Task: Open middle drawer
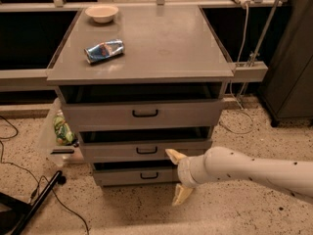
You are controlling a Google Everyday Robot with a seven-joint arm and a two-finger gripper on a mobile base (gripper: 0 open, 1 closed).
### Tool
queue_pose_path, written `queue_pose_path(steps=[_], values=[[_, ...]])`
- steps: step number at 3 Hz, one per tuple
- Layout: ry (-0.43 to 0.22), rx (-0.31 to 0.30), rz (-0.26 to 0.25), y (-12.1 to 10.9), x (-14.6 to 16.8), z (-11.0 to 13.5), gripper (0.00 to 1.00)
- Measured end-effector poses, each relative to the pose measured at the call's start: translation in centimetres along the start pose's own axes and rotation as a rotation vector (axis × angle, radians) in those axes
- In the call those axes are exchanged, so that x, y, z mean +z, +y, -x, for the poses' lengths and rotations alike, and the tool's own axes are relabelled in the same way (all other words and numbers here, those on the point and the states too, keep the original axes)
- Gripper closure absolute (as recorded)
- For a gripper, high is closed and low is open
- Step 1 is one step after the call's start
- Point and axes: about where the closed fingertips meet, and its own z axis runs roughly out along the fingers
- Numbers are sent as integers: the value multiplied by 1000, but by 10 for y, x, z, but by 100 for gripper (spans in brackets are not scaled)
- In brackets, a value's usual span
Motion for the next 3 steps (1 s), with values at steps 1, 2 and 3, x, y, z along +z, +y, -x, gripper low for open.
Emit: queue_pose_path(steps=[1,2,3], values=[[47,0,-28,-3,16,-14,0],[98,29,-77,-9,40,-34,0],[132,59,-132,-18,52,-54,0]])
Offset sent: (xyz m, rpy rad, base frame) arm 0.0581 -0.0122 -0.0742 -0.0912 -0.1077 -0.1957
